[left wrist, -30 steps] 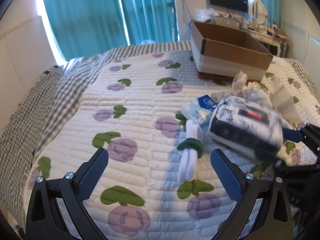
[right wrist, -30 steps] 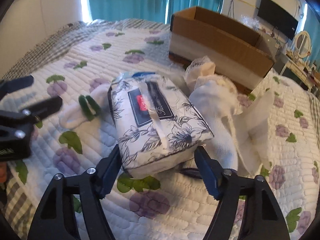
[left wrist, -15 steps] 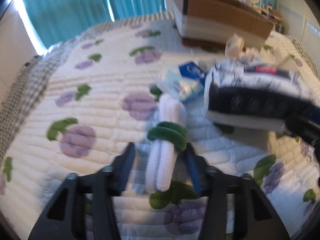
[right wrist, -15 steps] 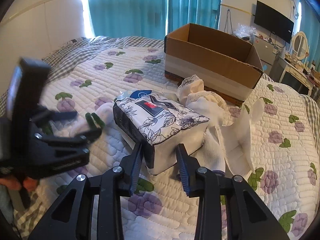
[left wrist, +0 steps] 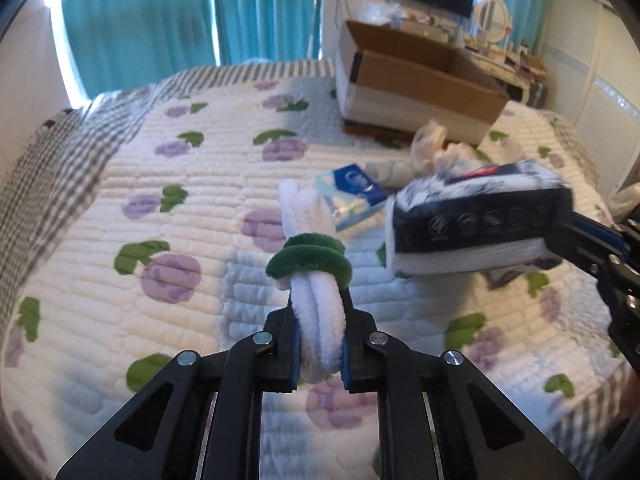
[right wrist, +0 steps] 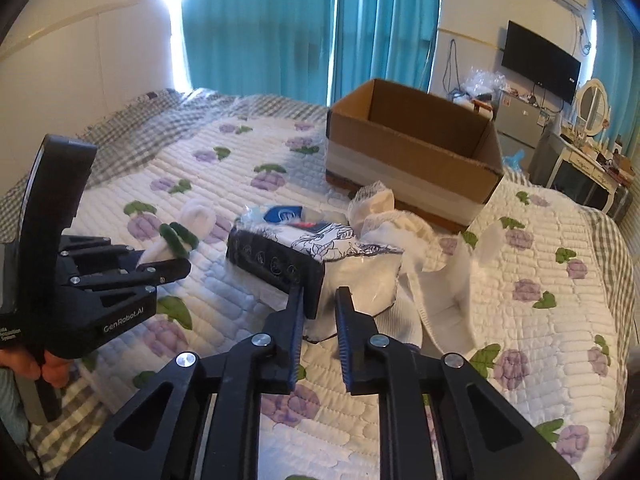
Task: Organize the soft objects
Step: 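Carry socks and tissue box into the cardboard box and open both tools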
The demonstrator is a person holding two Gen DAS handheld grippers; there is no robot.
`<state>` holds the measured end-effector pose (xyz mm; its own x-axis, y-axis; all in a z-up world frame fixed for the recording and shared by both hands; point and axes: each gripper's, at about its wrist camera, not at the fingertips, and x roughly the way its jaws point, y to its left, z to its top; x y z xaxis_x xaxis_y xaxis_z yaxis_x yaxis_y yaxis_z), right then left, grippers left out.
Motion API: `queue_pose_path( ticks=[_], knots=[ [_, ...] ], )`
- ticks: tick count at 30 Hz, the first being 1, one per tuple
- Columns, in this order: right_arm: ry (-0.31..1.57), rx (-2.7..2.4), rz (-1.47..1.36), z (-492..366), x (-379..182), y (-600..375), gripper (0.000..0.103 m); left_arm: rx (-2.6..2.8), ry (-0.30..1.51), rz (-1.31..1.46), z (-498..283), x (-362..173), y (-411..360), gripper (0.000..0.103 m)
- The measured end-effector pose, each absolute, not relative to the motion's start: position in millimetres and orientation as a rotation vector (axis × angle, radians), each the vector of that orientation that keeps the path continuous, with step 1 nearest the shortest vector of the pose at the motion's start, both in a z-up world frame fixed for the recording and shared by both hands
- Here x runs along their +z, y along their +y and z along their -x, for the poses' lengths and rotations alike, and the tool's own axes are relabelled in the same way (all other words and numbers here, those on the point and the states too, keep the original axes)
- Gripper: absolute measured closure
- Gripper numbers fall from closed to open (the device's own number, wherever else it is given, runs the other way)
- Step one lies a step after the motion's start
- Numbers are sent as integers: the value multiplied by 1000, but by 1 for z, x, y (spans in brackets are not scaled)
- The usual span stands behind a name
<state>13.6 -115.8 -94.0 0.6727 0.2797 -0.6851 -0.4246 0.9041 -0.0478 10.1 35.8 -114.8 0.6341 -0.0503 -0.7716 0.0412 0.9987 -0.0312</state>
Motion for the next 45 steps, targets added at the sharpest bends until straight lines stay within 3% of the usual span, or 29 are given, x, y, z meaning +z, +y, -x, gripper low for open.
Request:
queue_pose_path(
  ticks=[21, 35, 45],
  knots=[
    [616, 401, 260, -9, -7, -136, 96, -138, 698, -31, -28, -29, 1, 89],
    [472, 259, 320, -189, 82, -146, 97, -173, 659, -40, -163, 9, -27, 89],
    [515, 224, 277, -302, 24, -157, 97, -213, 755, -46, -252, -31, -42, 89]
  ],
)
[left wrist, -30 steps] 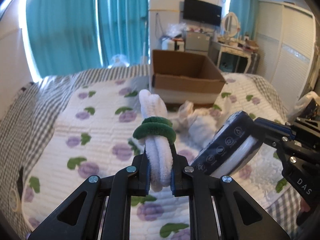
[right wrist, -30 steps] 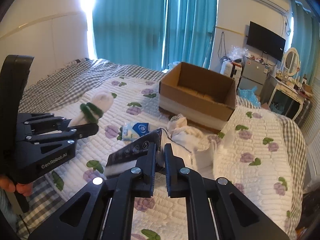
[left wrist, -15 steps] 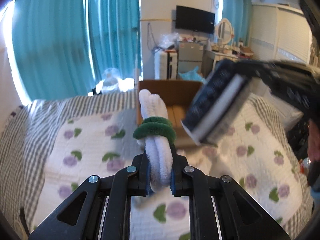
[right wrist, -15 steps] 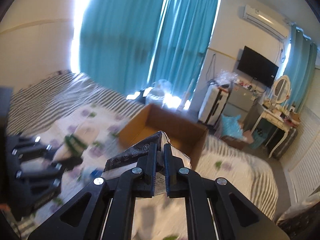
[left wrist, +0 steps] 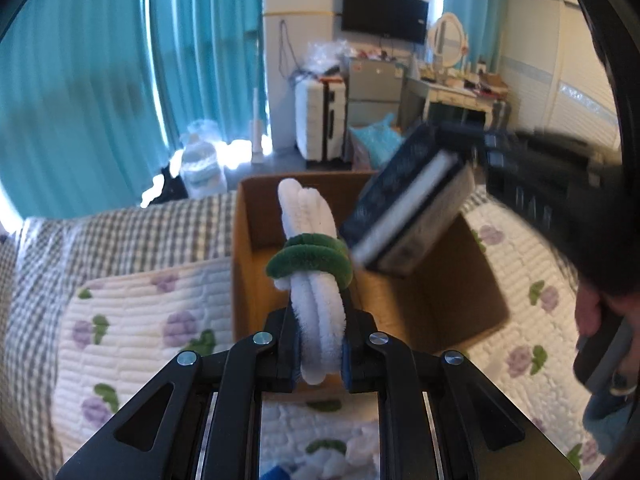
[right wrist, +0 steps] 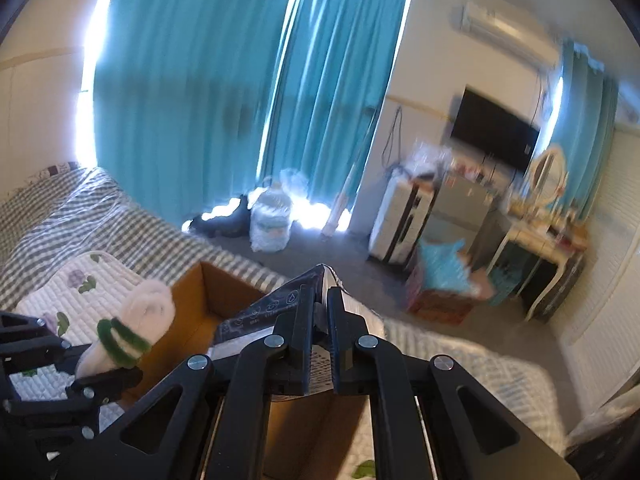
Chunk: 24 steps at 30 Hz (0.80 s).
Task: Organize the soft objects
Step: 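Carry socks and tissue box into the cardboard box and open both tools, then move both tools back down to the remaining items on the bed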
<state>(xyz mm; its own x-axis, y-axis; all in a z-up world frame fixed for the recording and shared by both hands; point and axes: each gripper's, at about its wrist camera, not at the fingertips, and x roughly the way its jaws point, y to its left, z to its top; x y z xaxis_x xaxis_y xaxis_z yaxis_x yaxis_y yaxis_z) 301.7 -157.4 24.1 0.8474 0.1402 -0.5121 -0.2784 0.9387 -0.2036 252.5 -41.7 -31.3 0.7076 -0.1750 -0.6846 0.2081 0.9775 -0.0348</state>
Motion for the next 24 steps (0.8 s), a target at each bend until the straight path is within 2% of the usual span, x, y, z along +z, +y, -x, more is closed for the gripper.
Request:
queue_pose_path(
  ticks=[4, 6, 8, 9, 11, 18, 20, 24],
  knots=[
    [592, 269, 237, -316, -15, -171, 96, -245, 757, -50, -258, -44, -52, 86],
    [613, 299, 190, -315, -22, -180, 89, -255, 783, -54, -259, -48, -56, 85],
    [621, 303, 174, -312, -24, -184, 66, -271, 818, -36, -260, -49, -58, 75],
    [616, 287, 186, -309, -21, -185, 62, -274, 831, -19, -260, -49, -57, 70],
    [606, 265, 190, -302, -19, -190, 54, -256, 818, -9, -253, -45, -55, 54],
    [551, 235, 153, -260, 28, -219, 30, -186, 725, -77, -210, -3, -52, 47],
    [537, 229, 161, -241, 43, -222, 21, -167, 687, -99, -192, 14, -49, 35],
    [498, 212, 194, -198, 77, -230, 11, -135, 591, -117, -152, 51, -40, 33]
  ],
)
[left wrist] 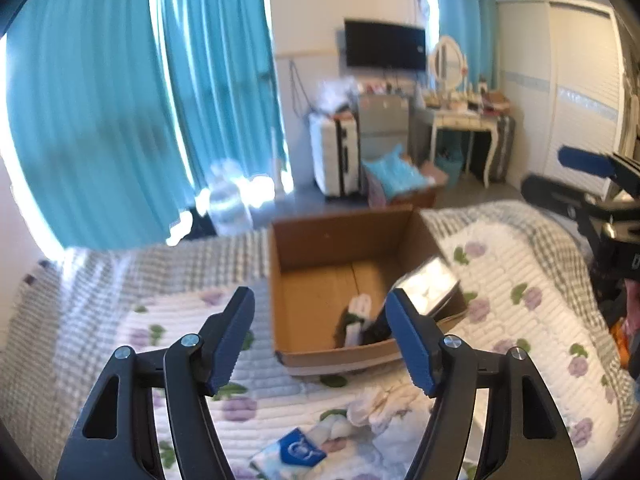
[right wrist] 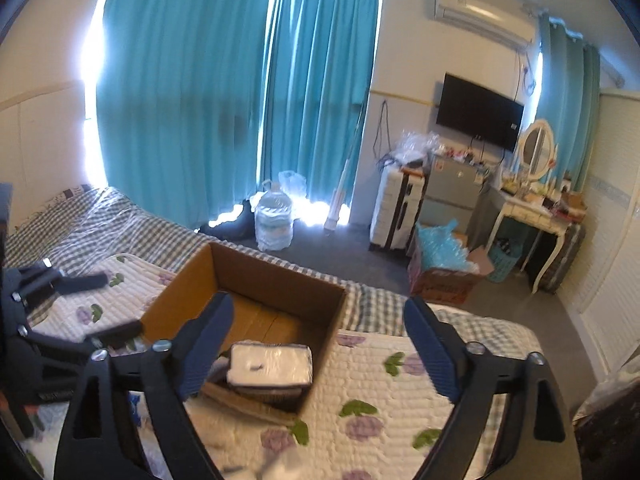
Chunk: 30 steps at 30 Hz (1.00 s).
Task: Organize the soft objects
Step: 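Move both tools back down to the remaining items on the bed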
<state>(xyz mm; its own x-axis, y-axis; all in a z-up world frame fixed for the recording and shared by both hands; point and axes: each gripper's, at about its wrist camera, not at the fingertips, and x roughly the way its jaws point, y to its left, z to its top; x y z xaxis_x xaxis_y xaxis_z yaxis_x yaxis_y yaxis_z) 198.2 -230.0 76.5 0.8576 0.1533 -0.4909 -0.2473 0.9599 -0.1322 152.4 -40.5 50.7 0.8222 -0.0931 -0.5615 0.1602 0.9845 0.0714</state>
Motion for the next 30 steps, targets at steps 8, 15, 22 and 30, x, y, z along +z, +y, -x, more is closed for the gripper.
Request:
queue_pose_path(
  ticks=[8, 15, 22, 30],
  knots=[
    [451, 225, 256, -106, 130, -241, 0, -52, 490, -113, -75, 90, -32, 22],
    [536, 289, 330, -46, 96, -234, 0, 28, 519, -89, -39, 57, -31, 22],
    [744, 358, 397, -44, -17, -228, 0, 68, 600, -88, -31, -8, -44, 22],
    [951, 360, 420, -76, -112, -223, 0, 90, 751, -62, -54, -78, -51, 22]
  ],
)
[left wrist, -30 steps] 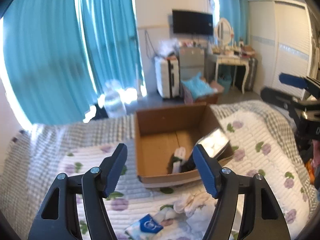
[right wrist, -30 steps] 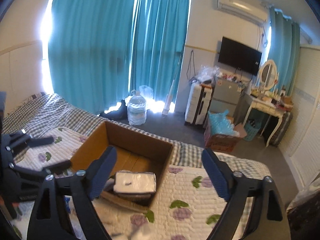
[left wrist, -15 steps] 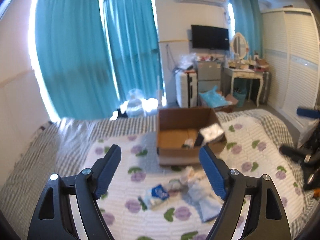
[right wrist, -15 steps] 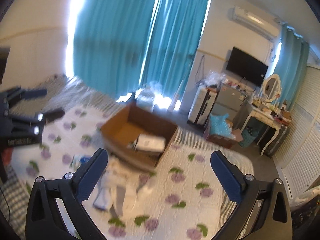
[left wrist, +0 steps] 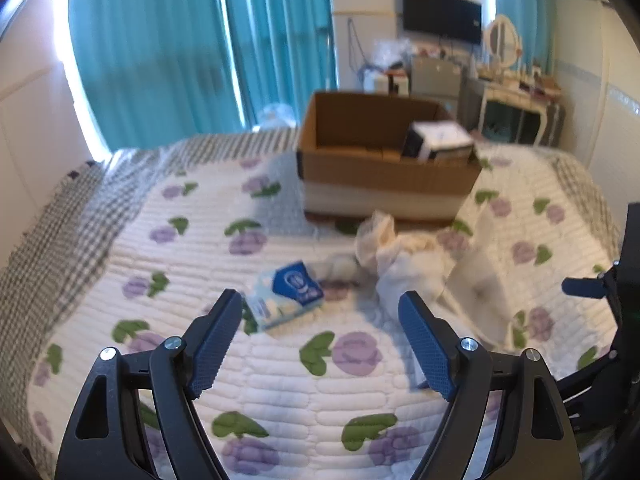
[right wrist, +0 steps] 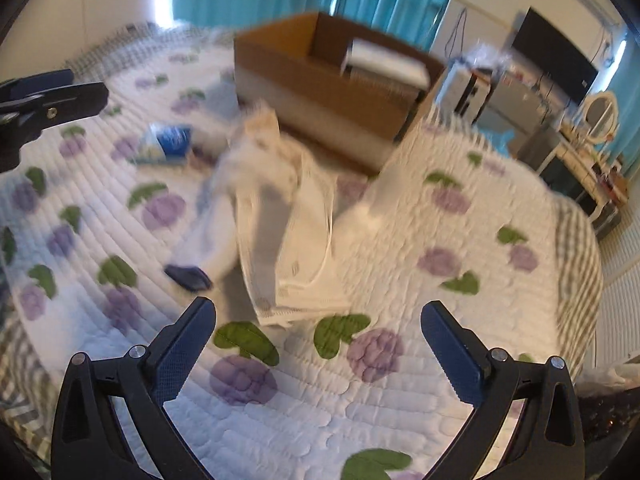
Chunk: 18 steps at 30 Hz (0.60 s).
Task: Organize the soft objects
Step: 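Move both tools back down to the remaining items on the bed, then grasp the white sock with left tool while right grasps the white face mask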
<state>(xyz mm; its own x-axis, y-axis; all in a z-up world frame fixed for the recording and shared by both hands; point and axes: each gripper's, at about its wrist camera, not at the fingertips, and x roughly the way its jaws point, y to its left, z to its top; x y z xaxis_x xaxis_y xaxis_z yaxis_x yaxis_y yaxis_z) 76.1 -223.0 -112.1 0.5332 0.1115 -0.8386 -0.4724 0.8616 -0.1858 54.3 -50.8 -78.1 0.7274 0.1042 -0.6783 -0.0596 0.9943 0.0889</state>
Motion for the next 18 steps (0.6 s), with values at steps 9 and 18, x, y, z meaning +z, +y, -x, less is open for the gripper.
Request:
queue_pose_path(
  ticks=[9, 18],
  knots=[
    [1099, 398, 529, -96, -151, -204, 22, 109, 803, -69, -76, -103, -54, 22],
    [1061, 408, 512, -110, -148, -203, 54, 112, 828, -68, -83, -106, -51, 22]
  ],
)
